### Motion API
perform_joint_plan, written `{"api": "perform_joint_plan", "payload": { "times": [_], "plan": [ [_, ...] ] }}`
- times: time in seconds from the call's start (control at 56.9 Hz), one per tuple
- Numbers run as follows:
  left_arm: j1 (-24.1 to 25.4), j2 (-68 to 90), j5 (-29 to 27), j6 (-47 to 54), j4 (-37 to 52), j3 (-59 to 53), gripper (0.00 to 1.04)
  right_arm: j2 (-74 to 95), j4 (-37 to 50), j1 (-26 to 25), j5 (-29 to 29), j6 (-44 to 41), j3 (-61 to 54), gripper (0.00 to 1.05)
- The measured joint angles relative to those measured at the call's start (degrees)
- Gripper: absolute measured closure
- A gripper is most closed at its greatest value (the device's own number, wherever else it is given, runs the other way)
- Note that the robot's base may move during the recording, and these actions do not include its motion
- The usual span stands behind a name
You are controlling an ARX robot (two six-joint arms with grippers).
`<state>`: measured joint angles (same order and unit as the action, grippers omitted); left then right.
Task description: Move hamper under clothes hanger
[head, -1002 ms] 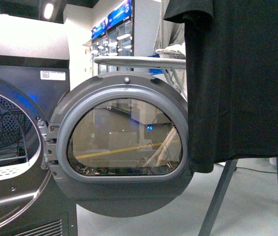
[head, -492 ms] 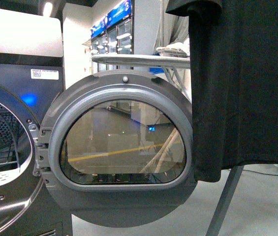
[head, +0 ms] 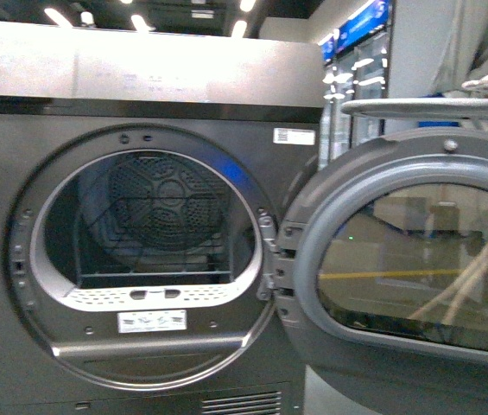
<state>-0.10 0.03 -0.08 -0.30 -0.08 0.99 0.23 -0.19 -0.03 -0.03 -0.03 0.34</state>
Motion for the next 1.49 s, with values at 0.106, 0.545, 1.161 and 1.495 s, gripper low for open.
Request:
{"api": "perform_joint_plan", "payload": {
  "times": [0.106, 0.545, 1.161, 1.495],
  "plan": [
    [0.0, 0.02, 0.04, 0.0, 0.0, 0.0, 0.07, 0.0, 0.04, 0.0, -0.04, 0.02, 0.0, 0.08],
    [0.04, 0.0, 0.13, 0.0, 0.0, 0.0, 0.07, 0.0, 0.07, 0.04, -0.07, 0.02, 0.0, 0.08],
    [0.04, 0.0, 0.02, 0.0, 0.0, 0.0, 0.07, 0.0, 0.07, 0.0, -0.07, 0.02, 0.0, 0.08],
    [0.04, 0.0, 0.02, 0.0, 0.0, 0.0, 0.07, 0.0, 0.07, 0.0, -0.07, 0.02, 0.0, 0.08]
  ]
}}
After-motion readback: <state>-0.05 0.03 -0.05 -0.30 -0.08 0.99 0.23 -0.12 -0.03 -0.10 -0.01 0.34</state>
